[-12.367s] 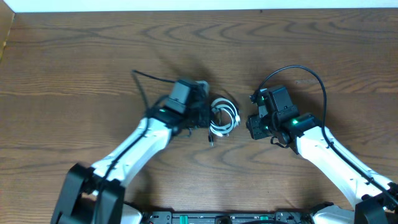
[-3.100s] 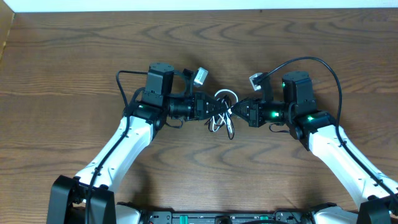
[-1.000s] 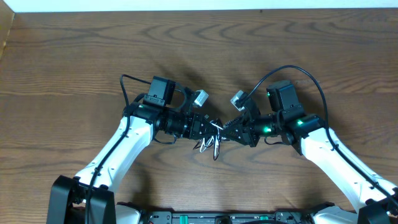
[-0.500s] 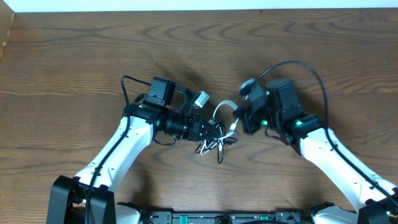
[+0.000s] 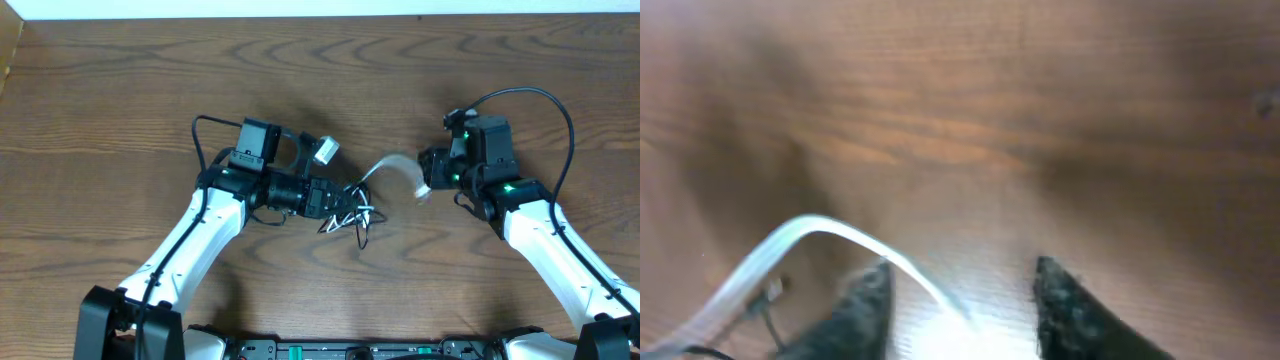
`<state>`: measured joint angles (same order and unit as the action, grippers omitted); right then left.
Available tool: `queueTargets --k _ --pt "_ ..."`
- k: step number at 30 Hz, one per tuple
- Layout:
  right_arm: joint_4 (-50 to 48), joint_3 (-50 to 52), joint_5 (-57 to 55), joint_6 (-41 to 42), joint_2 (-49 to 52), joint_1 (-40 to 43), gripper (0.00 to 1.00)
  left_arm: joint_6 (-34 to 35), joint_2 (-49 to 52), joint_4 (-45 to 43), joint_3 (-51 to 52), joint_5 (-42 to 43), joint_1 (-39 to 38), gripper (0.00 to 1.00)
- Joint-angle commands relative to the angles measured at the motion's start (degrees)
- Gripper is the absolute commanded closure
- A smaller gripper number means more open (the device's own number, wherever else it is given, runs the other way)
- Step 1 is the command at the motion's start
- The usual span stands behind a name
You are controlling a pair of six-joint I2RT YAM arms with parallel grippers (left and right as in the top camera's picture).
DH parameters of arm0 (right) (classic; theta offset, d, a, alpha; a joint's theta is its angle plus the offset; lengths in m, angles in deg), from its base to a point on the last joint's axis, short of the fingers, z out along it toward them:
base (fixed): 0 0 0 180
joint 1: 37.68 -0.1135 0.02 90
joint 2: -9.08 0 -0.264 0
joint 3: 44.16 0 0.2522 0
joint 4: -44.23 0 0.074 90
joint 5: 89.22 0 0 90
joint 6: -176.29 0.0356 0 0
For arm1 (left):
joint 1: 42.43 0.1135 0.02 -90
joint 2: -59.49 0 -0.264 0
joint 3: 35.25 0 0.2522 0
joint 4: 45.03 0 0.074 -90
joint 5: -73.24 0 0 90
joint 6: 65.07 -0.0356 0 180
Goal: Untangle cables
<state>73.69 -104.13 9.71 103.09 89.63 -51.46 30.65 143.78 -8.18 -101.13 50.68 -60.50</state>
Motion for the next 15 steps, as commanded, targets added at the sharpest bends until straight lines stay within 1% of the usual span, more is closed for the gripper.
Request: queueTargets --k 1,6,11,13,15 --pt "2.0 -0.2 3.6 -1.6 -0.7 -0.2 0.54 -0.7 -1.5 -1.4 -1.2 1.8 0.1 0.93" --pt "2.5 -0.2 21.3 -9.7 -0.7 -0.2 0.53 -0.7 -1.5 -1.2 -1.2 -5.5 0.1 0.93" --pt "1.8 -0.2 37.5 -15.3 -0.7 -0.5 0.53 -0.1 -1.5 -1.2 -1.2 -8.2 0.1 0.93" --pt "1.9 -0.2 40.0 -14.6 -0.7 -1.2 0.52 2.1 -1.5 -1.9 -1.2 -8.2 0.1 0.93" --pt "1.9 -0.2 39.0 -9.9 -0.7 -2.2 0.54 5.2 -1.5 -3.2 -1.2 -8.1 0.1 0.93"
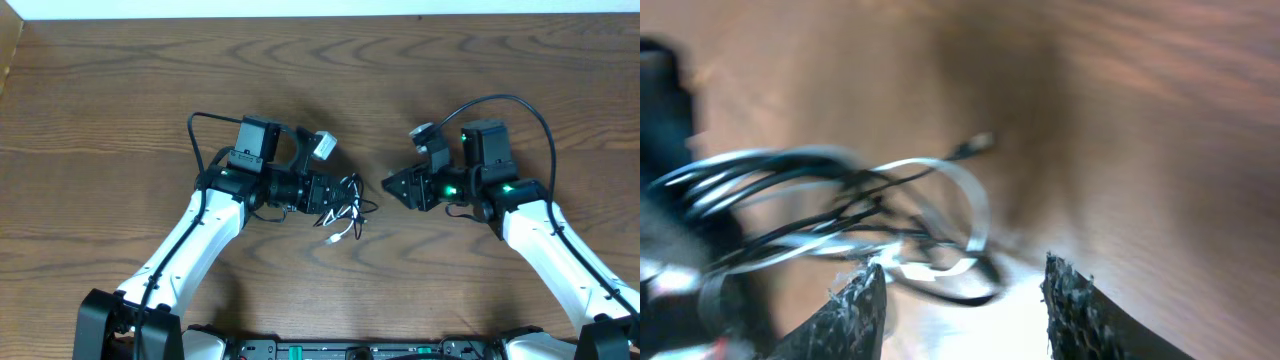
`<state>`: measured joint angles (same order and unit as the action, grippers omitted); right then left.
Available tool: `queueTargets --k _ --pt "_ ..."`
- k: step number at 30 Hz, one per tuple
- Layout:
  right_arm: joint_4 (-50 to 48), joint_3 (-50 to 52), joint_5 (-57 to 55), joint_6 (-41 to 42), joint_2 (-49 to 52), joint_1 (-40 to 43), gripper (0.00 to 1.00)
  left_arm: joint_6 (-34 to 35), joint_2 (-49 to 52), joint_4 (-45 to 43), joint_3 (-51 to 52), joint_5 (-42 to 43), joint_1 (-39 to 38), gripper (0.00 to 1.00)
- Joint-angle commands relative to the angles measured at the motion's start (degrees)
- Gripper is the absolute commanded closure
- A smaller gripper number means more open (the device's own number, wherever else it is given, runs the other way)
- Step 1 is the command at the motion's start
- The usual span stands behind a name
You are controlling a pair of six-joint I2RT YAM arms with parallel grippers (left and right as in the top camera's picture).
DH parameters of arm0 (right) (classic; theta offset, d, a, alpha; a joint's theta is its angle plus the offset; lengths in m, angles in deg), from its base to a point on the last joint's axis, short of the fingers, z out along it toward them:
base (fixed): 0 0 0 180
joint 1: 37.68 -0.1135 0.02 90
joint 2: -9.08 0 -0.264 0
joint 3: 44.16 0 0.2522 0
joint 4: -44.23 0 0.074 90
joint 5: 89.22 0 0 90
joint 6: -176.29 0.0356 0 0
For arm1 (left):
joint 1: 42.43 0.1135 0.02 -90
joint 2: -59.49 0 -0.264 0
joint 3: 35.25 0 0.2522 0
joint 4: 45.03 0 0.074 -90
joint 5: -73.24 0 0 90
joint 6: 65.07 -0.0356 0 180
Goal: Untangle cables
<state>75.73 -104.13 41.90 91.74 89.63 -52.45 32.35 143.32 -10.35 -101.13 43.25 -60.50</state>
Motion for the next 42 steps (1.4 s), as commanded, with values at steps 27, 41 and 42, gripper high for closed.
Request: queueTargets --k 27,41,42 --pt "-7.7 -0.2 9.7 -12.9 -0.7 -6.3 0.55 35.1 -1.0 -11.5 -1.2 8.5 0.2 0.93" --pt "-8.1 -0.2 10.7 -12.9 -0.7 -6.3 0.57 43.1 -1.0 -12.4 -1.2 10.1 0.2 0.92" --pt "-8.1 -0.2 10.7 -12.9 -0.7 -6.3 0.57 43.9 -1.0 -13.2 -1.2 10.8 0.2 0.93"
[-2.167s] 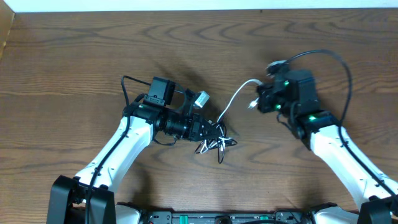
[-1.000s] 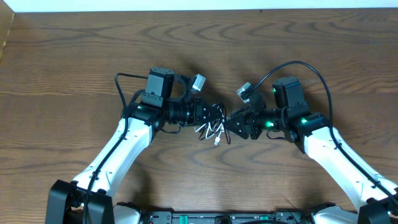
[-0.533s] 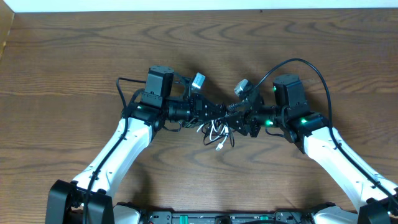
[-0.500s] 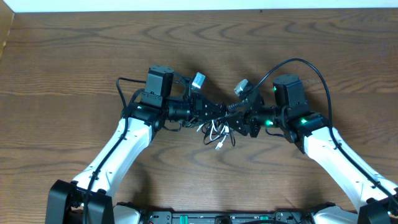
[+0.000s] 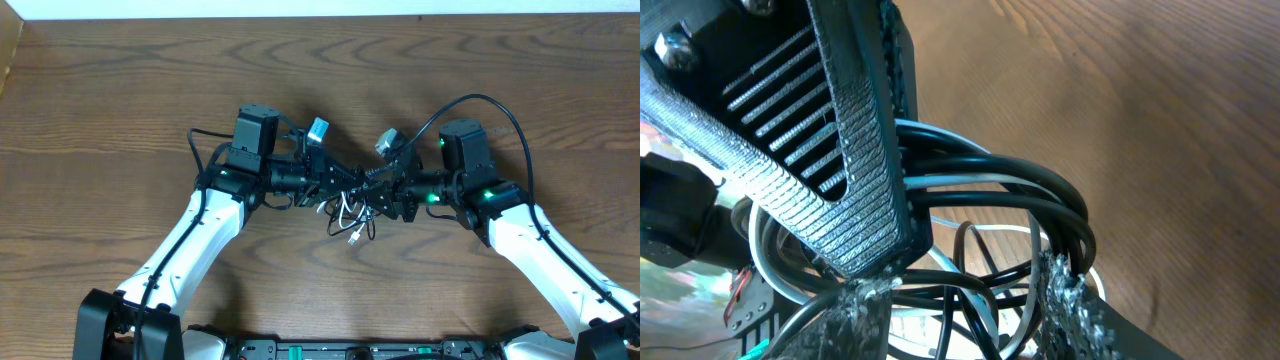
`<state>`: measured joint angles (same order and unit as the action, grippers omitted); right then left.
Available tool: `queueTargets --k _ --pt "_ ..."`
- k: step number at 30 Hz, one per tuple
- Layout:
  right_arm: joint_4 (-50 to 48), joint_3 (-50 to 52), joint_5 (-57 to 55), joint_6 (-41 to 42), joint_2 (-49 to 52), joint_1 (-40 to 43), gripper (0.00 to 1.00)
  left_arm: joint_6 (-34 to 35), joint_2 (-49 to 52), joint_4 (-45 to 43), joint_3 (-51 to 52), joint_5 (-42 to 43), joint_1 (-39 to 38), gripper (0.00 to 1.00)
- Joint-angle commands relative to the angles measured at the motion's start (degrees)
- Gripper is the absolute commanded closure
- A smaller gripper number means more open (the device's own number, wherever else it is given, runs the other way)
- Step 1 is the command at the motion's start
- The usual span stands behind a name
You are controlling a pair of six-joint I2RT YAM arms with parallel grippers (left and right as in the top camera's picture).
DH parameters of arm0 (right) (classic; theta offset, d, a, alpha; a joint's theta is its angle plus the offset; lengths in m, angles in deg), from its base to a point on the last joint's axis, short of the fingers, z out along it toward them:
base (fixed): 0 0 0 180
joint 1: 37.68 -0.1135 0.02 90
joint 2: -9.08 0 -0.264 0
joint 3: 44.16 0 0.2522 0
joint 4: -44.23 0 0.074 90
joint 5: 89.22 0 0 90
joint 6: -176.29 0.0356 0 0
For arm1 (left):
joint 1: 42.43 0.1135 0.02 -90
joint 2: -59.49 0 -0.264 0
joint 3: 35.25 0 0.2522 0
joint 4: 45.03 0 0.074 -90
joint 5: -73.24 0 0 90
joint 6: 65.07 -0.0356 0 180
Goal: Untangle cables
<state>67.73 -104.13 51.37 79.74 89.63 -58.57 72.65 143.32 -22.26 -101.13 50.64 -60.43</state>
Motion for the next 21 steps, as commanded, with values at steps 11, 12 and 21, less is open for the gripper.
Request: queueTargets --k 11,12,21 --pt "0.2 -0.2 -0.4 -0.8 -0.7 -0.2 0.99 3.3 -1.0 -7.0 -1.2 5.5 0.1 0.92" --pt "0.2 -0.2 -1.5 -0.8 -0.7 -0.2 0.99 2.4 -1.0 -7.0 -1.2 5.5 0.1 0.93" --pt "3.4 -0.2 -27.0 16.2 -0.7 2.3 0.99 -14.9 -1.0 -2.4 -1.2 1.2 0.1 0.92"
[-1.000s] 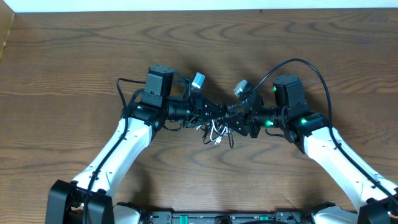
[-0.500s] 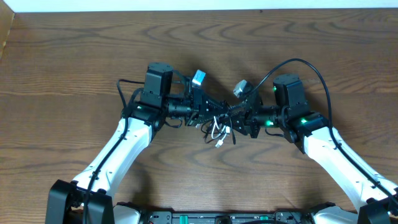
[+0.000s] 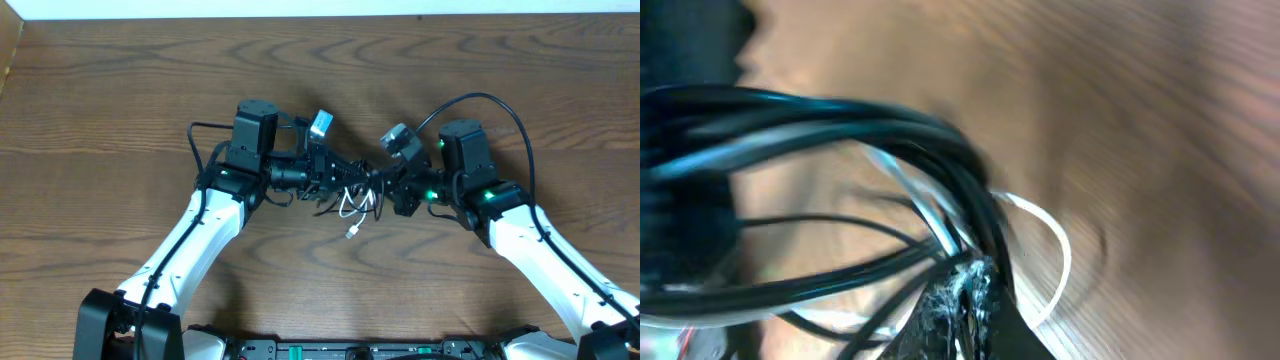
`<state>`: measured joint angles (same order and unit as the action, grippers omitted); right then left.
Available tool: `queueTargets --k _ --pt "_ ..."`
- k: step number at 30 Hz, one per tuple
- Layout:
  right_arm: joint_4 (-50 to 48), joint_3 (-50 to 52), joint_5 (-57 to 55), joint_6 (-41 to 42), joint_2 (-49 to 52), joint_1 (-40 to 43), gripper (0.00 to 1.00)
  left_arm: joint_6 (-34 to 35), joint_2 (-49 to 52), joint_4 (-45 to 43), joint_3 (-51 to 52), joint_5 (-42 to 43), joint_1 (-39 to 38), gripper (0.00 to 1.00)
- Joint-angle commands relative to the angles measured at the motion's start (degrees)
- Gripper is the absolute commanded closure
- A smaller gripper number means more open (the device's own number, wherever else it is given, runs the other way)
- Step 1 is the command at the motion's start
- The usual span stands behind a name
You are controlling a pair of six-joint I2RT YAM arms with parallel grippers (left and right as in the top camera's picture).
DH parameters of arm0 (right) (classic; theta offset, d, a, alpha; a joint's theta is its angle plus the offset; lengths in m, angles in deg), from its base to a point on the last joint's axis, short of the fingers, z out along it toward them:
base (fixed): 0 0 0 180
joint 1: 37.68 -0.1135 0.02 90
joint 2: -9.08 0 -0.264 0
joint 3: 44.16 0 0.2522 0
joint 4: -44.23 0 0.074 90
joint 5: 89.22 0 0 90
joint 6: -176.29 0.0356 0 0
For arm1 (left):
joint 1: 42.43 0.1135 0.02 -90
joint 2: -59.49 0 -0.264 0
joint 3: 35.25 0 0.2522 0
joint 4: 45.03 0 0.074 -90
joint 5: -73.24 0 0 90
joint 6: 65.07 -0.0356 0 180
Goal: Untangle cables
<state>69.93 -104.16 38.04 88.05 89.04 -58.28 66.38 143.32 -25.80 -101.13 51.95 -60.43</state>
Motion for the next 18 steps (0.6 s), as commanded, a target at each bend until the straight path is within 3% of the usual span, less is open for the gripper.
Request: queueTargets --k 1,5,8,14,18 --pt "1.7 -0.2 -14.7 9.2 -0.2 2.8 0.99 -10.5 -1.0 2.9 -1.2 -2.4 0.1 0.93" --pt "4.4 -0.2 -17.8 15.2 -0.2 6.3 0.99 -14.9 -1.0 12.4 -1.2 -16.2 0.1 0.93" --pt "8.1 -0.2 -22.7 20.0 -0.2 9.2 0.99 -17.2 -1.0 16.5 -1.2 -21.6 0.1 0.93" --pt "15.3 -0.2 -30.5 23.1 -0.2 13.6 0.99 -18.5 -1.0 17.6 -1.2 -21.8 0.1 0.93" --pt "14.6 -0.2 -22.8 19.6 -0.2 13.7 0.99 -18.5 -1.0 15.2 -1.2 -17.7 0.1 0.93"
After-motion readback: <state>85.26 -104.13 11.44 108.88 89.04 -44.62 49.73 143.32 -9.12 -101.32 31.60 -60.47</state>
